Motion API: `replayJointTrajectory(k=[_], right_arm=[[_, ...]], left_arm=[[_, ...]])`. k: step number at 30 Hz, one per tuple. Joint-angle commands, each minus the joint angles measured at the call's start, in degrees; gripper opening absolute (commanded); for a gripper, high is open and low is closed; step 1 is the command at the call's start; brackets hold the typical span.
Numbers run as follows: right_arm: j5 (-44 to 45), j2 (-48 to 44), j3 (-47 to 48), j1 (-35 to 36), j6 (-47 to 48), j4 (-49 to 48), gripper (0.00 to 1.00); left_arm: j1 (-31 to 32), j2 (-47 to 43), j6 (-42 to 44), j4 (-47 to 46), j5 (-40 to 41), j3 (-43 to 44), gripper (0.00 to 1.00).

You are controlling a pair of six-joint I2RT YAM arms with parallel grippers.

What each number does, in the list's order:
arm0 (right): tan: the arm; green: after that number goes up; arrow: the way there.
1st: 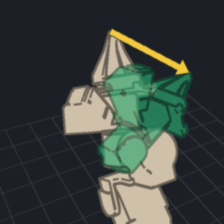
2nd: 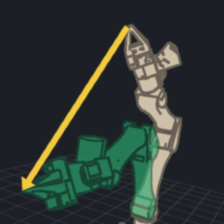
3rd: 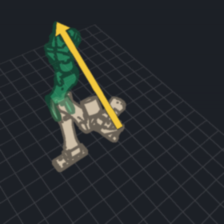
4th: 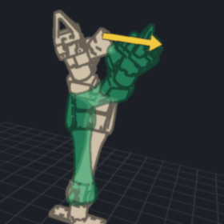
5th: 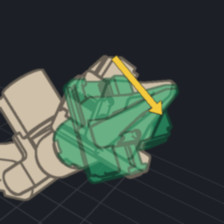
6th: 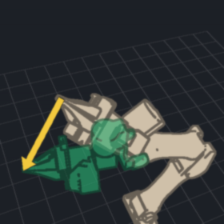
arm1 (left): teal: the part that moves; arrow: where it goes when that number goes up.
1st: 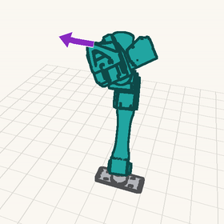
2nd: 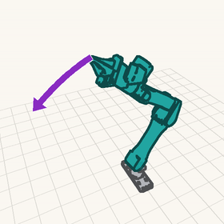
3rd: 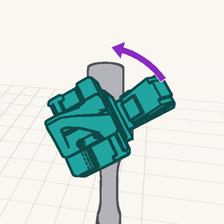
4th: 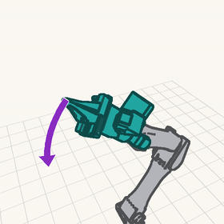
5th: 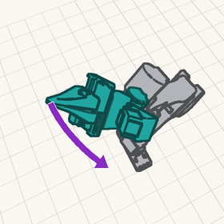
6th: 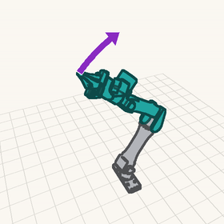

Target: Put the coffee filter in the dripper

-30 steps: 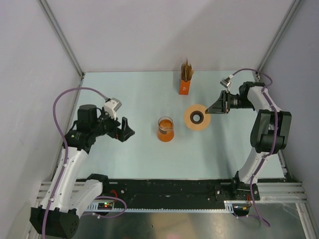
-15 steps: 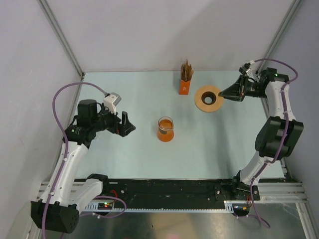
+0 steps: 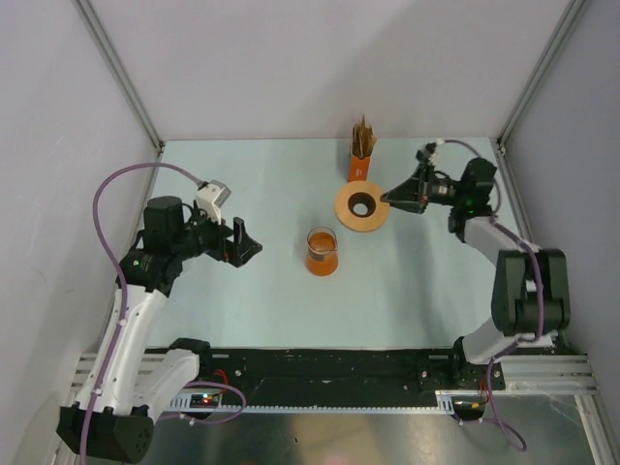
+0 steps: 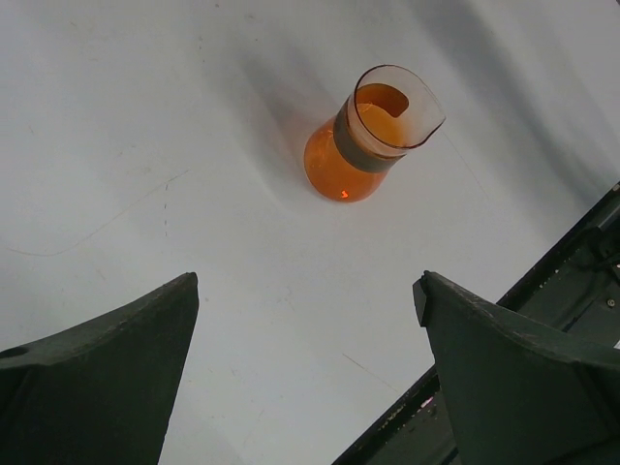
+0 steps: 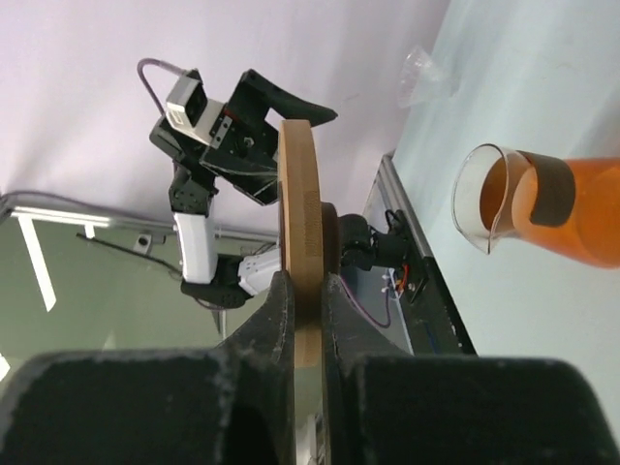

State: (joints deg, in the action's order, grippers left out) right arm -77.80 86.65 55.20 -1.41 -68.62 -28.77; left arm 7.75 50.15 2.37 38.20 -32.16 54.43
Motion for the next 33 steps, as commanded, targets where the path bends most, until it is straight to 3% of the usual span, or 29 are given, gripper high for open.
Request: replayJointTrajectory(k=[1, 6, 12, 20, 33], right_arm=[[2.8, 10.7, -4.1, 5.3, -35.0, -51.6, 0.0], [4.8, 16.7, -5.3, 8.8, -33.3, -54.3, 0.0], [7.5, 16.0, -6.3, 12.2, -19.0, -38.0, 0.0], [7.9, 16.9, -6.7, 13.6, -4.7, -24.4, 0.0], [7.9, 23.4, -5.6, 15.1, -6.0, -27.8, 0.0]], left_arm=[[0.1, -2.9, -1.3, -1.4, -0.7, 0.6, 1.0], [0.1, -5.2, -1.5, -1.4, 0.4, 0.3, 1.0], [0.1, -5.9, -1.7, -1.3, 0.1, 0.4, 1.0], [0.1, -6.0, -1.9, -1.2, -0.8, 0.6, 1.0], [0.1, -6.1, -1.9, -0.9, -1.4, -0.3, 1.0]])
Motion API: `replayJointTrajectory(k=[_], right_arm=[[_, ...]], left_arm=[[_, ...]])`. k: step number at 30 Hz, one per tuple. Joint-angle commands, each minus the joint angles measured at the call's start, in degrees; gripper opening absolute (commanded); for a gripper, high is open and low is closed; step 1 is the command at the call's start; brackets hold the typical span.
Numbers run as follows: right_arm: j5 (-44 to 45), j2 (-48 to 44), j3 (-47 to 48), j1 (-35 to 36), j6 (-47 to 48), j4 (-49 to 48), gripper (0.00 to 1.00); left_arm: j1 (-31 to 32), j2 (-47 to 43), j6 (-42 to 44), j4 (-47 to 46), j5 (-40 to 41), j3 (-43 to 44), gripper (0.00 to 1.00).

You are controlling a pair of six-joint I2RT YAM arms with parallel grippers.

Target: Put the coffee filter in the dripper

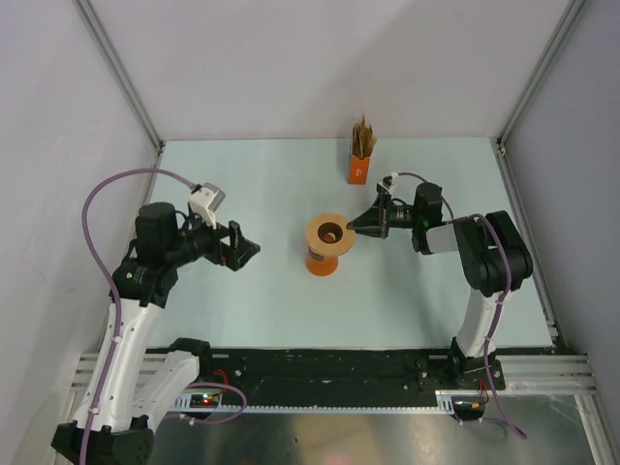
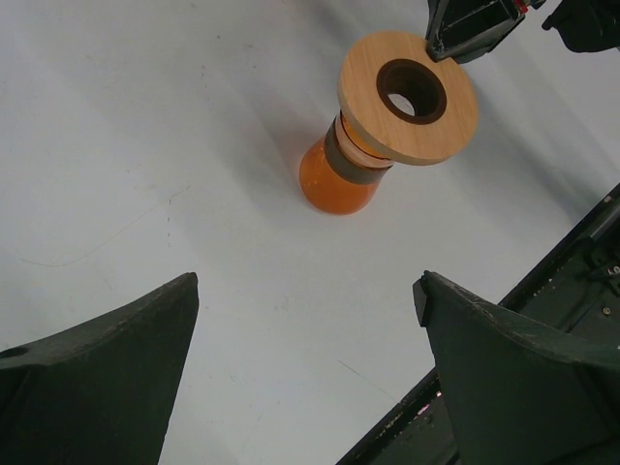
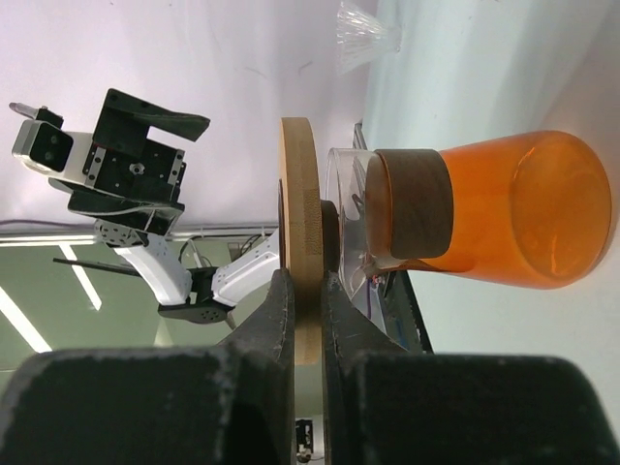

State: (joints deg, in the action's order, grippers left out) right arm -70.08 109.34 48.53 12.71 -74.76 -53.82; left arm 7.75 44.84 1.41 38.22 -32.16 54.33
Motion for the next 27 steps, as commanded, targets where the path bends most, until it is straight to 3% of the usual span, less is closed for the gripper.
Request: replayJointTrajectory(k=[1, 12, 27], right_arm=[[0.2, 0.9, 1.3, 1.2, 0.1, -2.8, 0.0], [1.0, 0.4, 2.5, 2.6, 3.7, 1.0, 0.0], [1.4, -4.4, 2.5, 4.5, 1.6, -1.8, 0.0]], left_arm=[[0.1, -0.8, -1.0, -0.9, -1.4, -0.2, 1.0], [0.1, -1.1, -0.8, -0.9, -1.7, -0.5, 1.0], [0.1, -1.1, -0.7, -0.9, -2.2, -1.1, 1.0]])
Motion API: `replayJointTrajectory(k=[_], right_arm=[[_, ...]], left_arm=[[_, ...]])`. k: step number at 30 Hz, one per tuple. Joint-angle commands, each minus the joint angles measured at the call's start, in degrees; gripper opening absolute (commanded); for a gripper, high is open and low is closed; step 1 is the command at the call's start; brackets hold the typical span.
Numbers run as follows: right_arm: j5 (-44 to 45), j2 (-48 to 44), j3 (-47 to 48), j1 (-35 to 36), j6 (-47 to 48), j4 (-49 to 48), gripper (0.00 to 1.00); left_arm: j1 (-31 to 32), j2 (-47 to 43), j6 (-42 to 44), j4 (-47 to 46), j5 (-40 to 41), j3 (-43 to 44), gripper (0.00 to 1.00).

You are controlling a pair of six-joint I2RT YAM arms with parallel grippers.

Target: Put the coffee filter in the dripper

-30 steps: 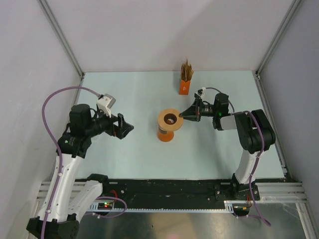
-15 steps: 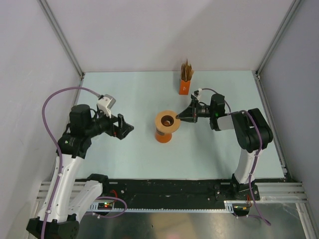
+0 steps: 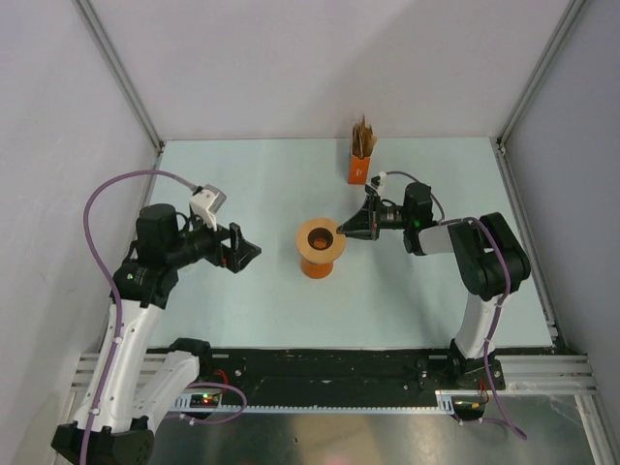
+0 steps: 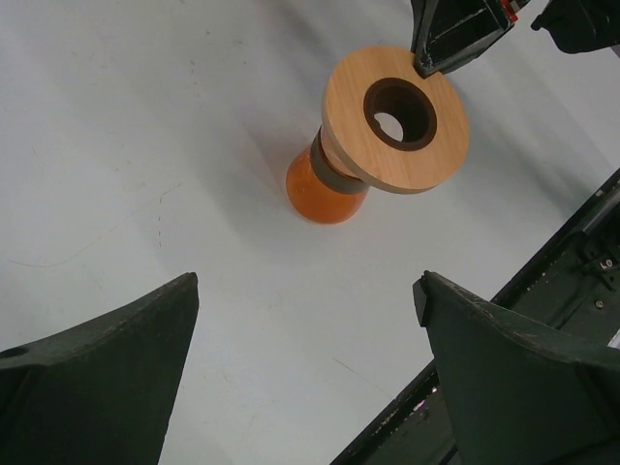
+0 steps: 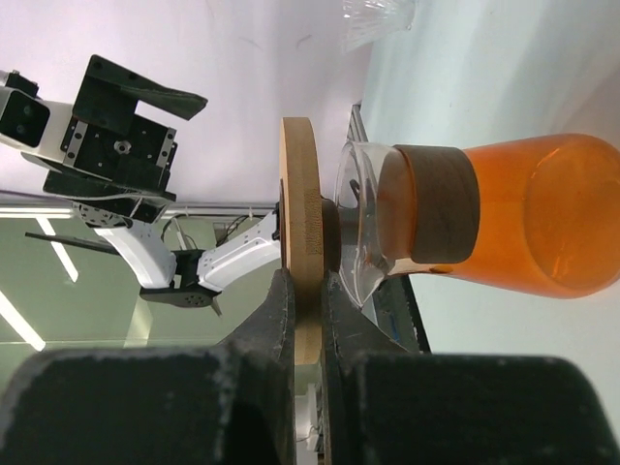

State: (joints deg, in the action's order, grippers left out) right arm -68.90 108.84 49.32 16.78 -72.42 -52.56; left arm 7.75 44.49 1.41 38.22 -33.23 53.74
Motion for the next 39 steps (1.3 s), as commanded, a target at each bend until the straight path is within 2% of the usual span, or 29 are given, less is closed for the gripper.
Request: replayJointTrajectory(k=[1, 11, 19, 32, 37, 39], right_arm=[[0.3, -4.0, 1.7, 0.4, -0.7, -3.0, 0.0], [0.7, -1.6, 3.0, 1.7, 1.2, 0.0, 0.03], [1.8, -0.4, 5.3, 2.0, 5.7, 6.1, 0.04], [2.3, 2.2, 6.6, 1.3, 8.2, 8.7, 0.05], [2.2, 2.4, 6.6, 1.0, 8.2, 8.7, 0.17], [2.2, 2.4, 6.6, 0.8, 8.1, 8.8, 0.3]], left_arm=[[0.1, -0.6, -0.7, -0.9, -1.1, -0.5, 1.0], [0.1, -0.3, -1.0, -0.9, -1.3, -0.2, 1.0], [0.1, -0.9, -1.0, -0.9, -1.0, -0.8, 1.0], [0.1, -1.1, -1.0, -0.7, -1.0, -0.8, 1.0], [0.1, -1.0, -0.9, -0.6, -0.6, -0.8, 1.0], [0.1, -1.0, -0.8, -0.5, -0.2, -0.7, 1.0]])
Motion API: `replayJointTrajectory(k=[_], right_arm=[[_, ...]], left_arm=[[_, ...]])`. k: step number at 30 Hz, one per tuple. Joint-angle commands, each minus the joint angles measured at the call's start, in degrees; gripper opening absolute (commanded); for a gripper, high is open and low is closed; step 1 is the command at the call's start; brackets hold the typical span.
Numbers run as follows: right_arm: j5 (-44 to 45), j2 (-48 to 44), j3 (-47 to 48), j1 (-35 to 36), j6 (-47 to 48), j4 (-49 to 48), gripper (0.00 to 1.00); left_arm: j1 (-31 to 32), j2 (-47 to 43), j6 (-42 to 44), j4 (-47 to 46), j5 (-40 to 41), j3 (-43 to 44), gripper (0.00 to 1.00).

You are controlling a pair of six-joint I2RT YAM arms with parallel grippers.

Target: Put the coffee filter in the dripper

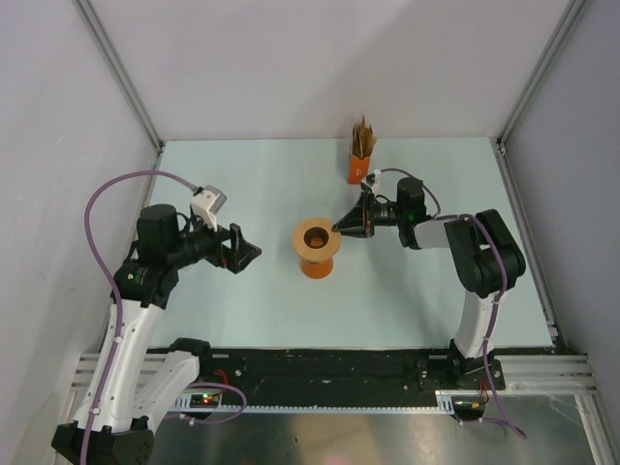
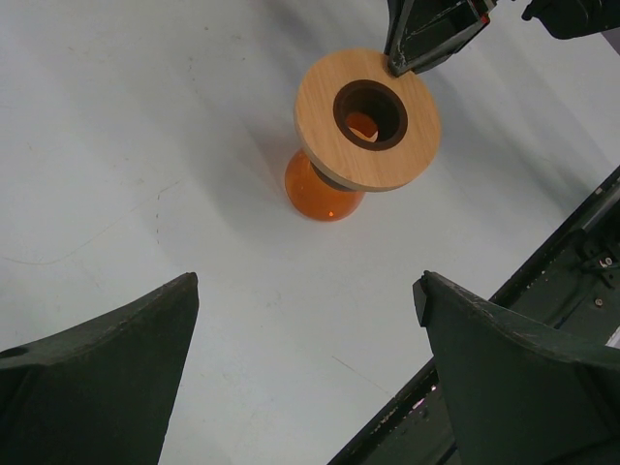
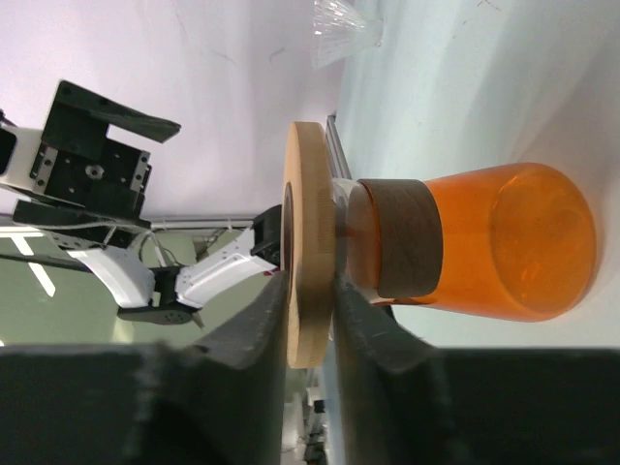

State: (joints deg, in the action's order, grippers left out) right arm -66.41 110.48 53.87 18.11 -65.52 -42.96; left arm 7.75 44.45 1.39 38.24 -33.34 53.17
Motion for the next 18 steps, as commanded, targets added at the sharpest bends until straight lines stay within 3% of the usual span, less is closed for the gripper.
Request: replayJointTrajectory(k=[1, 6, 10, 12, 18], right_arm=[[-0.2, 0.8, 2.1, -0.6, 1.3, -0.8, 0.35], [0.5, 0.0, 2.1, -0.9, 2.6, 1.3, 0.59], [2.0, -2.1, 2.1, -1.3, 6.2, 5.9, 0.93], [3.4, -4.3, 2.6, -1.8, 11.0, 11.5, 0.98], [9.1, -13.2, 4.8, -4.7, 27.6, 31.6, 0.99]], left_arm=[[0.1, -1.0, -0.7, -0.4, 0.2, 0.0, 1.0], [0.0, -1.0, 0.8, 1.0, 3.0, 1.0, 1.0], [-0.7, -1.2, 4.0, 4.9, 6.7, 3.2, 1.0], [-1.9, -1.2, 6.3, 8.3, 9.3, 4.8, 1.0], [-10.4, -0.8, 13.3, 16.7, 12.5, 7.3, 1.0]])
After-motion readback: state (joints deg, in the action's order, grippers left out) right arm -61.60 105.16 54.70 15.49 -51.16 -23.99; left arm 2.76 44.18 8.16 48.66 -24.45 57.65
